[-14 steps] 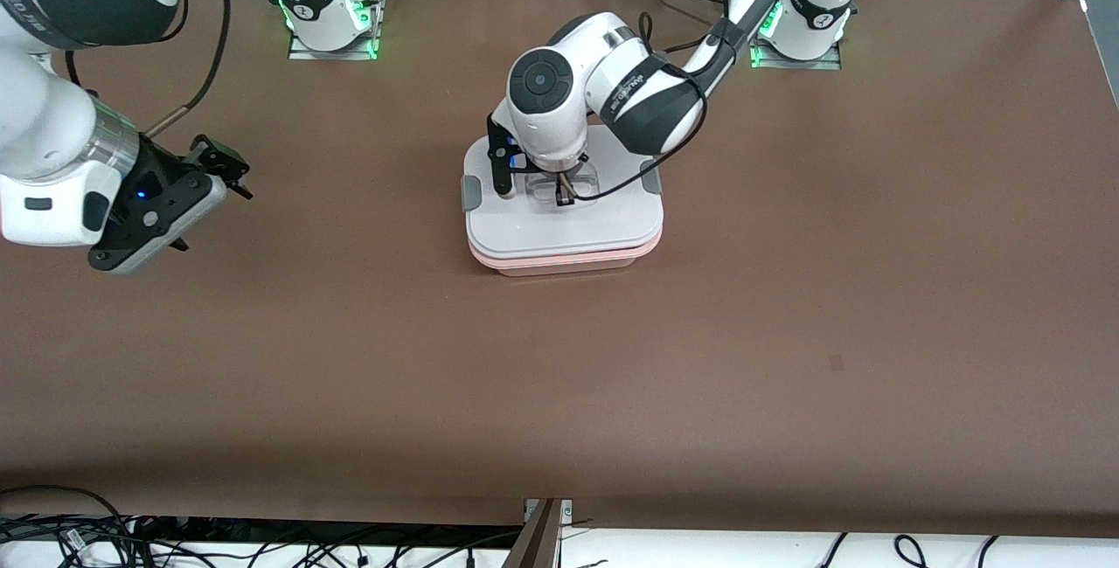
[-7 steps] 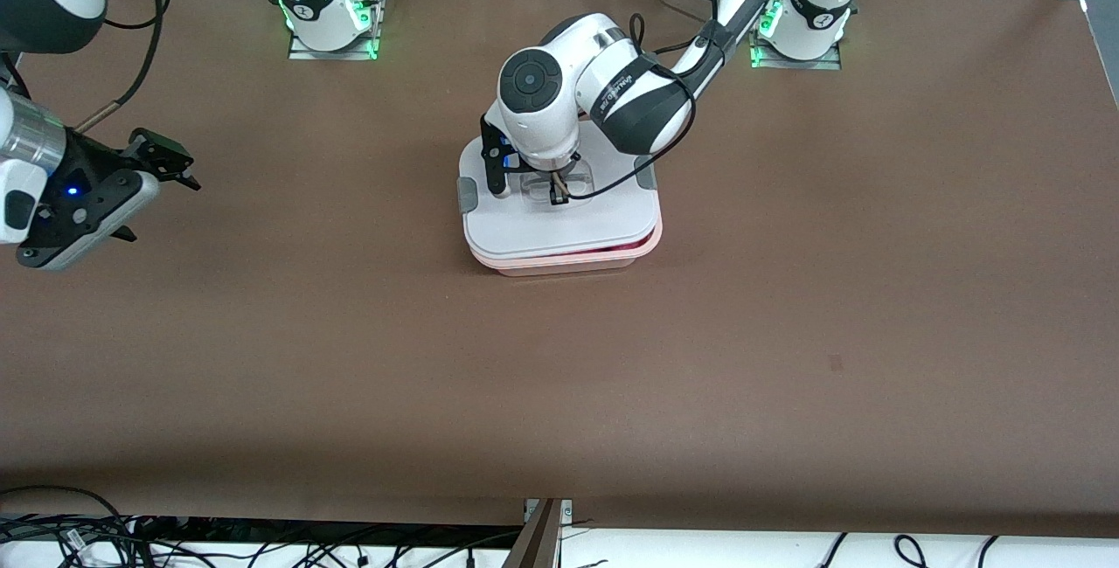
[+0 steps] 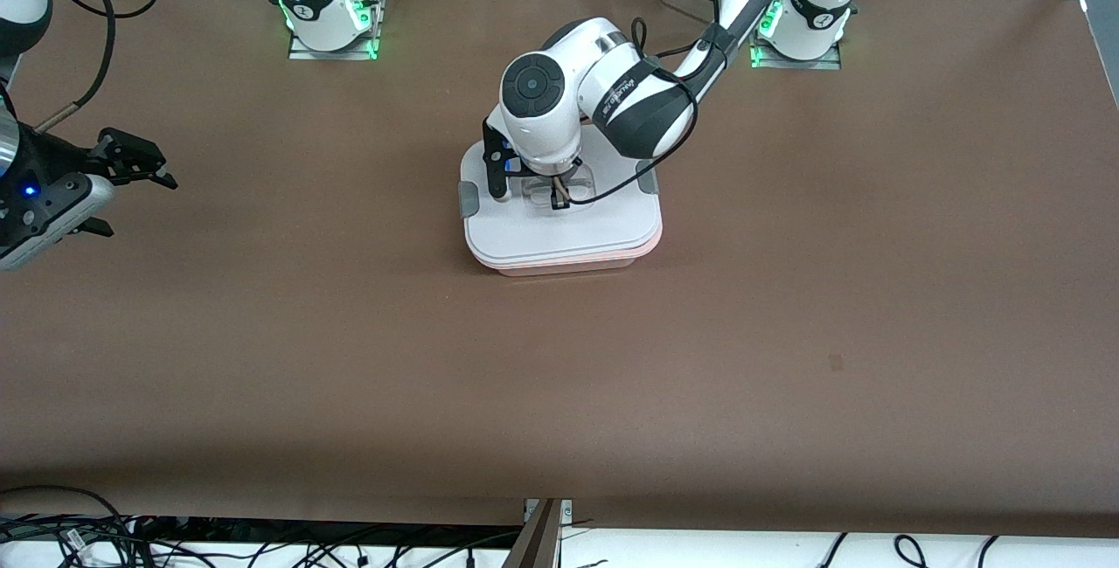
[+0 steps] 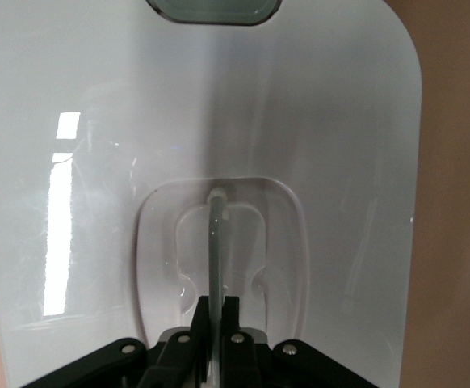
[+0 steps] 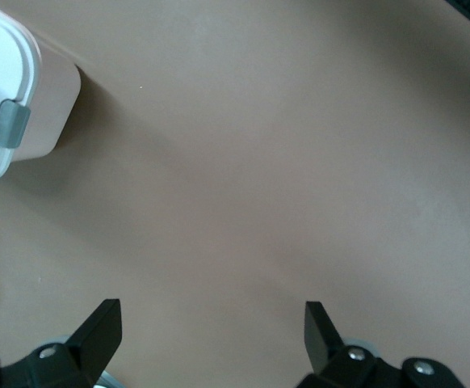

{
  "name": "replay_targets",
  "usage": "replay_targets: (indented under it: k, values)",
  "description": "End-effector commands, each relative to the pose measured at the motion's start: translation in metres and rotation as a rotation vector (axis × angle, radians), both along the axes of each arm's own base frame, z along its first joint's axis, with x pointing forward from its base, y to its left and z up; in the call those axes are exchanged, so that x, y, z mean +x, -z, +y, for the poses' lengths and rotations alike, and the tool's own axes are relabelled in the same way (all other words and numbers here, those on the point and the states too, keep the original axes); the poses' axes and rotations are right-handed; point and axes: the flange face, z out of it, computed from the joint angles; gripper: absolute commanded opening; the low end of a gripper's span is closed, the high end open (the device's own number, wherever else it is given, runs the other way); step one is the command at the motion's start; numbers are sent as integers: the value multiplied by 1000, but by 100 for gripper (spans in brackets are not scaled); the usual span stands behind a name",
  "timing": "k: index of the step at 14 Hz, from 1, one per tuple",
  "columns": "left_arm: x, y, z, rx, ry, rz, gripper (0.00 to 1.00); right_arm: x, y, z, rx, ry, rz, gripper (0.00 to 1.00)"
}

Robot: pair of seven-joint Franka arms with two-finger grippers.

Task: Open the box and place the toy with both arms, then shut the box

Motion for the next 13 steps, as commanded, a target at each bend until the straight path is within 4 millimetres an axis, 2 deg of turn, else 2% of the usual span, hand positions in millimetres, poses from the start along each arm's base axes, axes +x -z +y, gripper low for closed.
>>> replay_targets:
  k: [1,4,6,9,13]
  values:
    - [7,9,0,22,54,-21,0,-36,-2,-3,23,158,-3,100]
    - [10,6,2,16,94,-26,0,-50,-19,17,-19,348,2,100]
    - [11,6,2,15,92,-27,0,-58,-26,21,-60,399,26,100]
    - [15,7,3,11,74,-38,0,-61,-43,20,-81,397,-6,100]
    - [18,15,2,3,64,-43,0,-62,-48,20,-100,396,-12,100]
